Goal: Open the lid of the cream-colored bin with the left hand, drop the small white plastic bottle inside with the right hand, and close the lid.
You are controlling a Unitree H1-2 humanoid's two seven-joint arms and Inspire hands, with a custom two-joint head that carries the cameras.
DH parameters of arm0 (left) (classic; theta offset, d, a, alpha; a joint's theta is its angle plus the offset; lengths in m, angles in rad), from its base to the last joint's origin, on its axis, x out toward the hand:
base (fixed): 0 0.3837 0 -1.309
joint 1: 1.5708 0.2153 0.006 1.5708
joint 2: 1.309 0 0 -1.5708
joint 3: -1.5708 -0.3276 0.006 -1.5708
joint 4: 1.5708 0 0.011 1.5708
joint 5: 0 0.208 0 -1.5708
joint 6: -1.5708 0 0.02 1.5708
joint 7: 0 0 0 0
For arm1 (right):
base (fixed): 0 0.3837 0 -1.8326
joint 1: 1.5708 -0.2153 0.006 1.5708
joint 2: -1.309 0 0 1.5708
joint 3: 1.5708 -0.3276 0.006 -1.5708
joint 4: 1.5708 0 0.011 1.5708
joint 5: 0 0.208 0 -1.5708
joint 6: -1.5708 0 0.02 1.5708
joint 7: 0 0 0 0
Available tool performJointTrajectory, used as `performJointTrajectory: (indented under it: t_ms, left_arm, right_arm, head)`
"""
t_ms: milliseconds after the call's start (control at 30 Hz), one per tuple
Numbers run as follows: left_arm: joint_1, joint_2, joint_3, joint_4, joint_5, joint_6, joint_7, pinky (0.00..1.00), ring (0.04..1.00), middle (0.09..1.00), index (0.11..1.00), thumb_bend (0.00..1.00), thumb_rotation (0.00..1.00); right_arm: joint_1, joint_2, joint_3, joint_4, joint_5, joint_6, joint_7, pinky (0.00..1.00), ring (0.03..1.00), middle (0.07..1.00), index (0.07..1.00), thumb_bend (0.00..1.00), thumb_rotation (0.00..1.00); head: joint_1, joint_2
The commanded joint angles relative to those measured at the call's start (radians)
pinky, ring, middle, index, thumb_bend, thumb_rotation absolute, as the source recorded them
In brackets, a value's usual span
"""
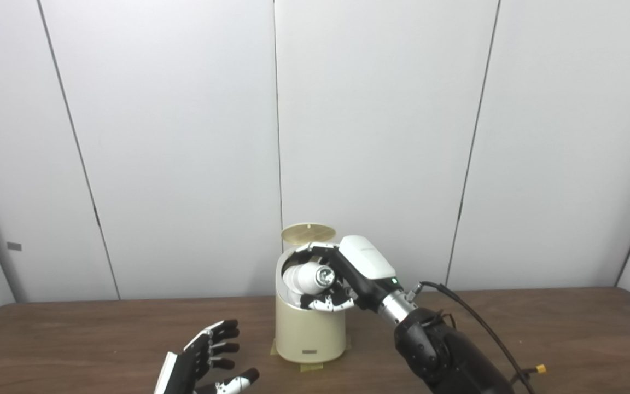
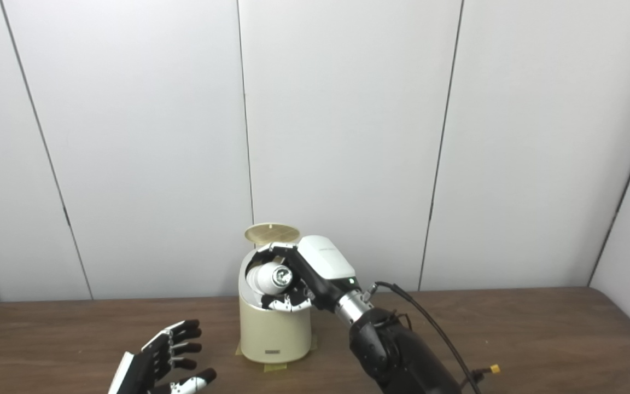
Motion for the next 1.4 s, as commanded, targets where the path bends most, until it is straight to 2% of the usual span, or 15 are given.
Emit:
performJointTrajectory:
  t_ms: [0,200,333,467,567,900,1167,1300,1367]
  left_arm:
    - [-0.016,0.001,-0.004,0.002,-0.001,-0.021,0.003,0.62,0.72,0.779,0.807,0.74,0.07]
    - [-0.018,0.002,-0.006,0.009,0.002,-0.023,0.003,0.63,0.725,0.789,0.807,0.74,0.08]
    - [-0.02,0.001,-0.005,0.015,-0.004,-0.027,0.0,0.63,0.734,0.799,0.809,0.73,0.07]
    - [-0.021,0.0,-0.007,0.017,-0.001,-0.023,0.001,0.64,0.736,0.798,0.807,0.72,0.07]
    - [-0.024,-0.001,-0.008,0.02,0.0,-0.022,0.001,0.64,0.737,0.798,0.807,0.73,0.07]
    - [-0.024,-0.003,-0.009,0.018,-0.002,-0.022,0.001,0.61,0.731,0.792,0.798,0.72,0.06]
    - [-0.027,0.0,-0.01,0.022,0.006,-0.03,0.005,0.62,0.732,0.79,0.799,0.73,0.08]
    - [-0.029,-0.001,-0.009,0.023,0.001,-0.029,0.004,0.61,0.729,0.791,0.796,0.72,0.07]
    - [-0.029,-0.001,-0.01,0.021,0.007,-0.027,0.008,0.61,0.728,0.792,0.796,0.72,0.07]
  right_arm:
    - [-0.032,-0.008,-0.02,-0.03,0.021,-0.027,-0.016,0.4,0.519,0.655,0.681,0.8,0.11]
    - [-0.045,0.0,-0.039,-0.075,0.061,-0.045,-0.004,0.37,0.475,0.616,0.635,0.72,0.12]
    - [-0.06,0.007,-0.052,-0.13,0.075,-0.02,0.021,0.36,0.466,0.612,0.646,0.75,0.13]
    - [-0.075,0.007,-0.053,-0.205,0.063,0.044,0.076,0.39,0.504,0.653,0.687,0.79,0.2]
    - [-0.08,0.006,-0.051,-0.263,0.055,0.08,0.117,0.38,0.497,0.65,0.693,0.82,0.22]
    - [-0.06,-0.002,-0.043,-0.34,0.045,0.091,0.178,0.39,0.517,0.666,0.647,0.82,0.21]
    - [-0.051,-0.004,-0.07,-0.341,0.051,0.034,0.129,0.37,0.487,0.648,0.64,0.81,0.2]
    - [-0.021,0.001,-0.115,-0.35,0.095,-0.033,0.067,0.33,0.45,0.603,0.613,0.76,0.21]
    - [0.015,0.009,-0.149,-0.37,0.14,-0.058,0.045,0.32,0.431,0.579,0.608,0.72,0.19]
  head:
    - [-0.001,0.0]
    - [-0.001,0.001]
    - [-0.001,0.001]
    - [-0.005,-0.001]
    - [-0.005,-0.002]
    - [-0.003,-0.003]
    - [-0.005,-0.007]
    - [-0.005,-0.009]
    - [-0.002,-0.01]
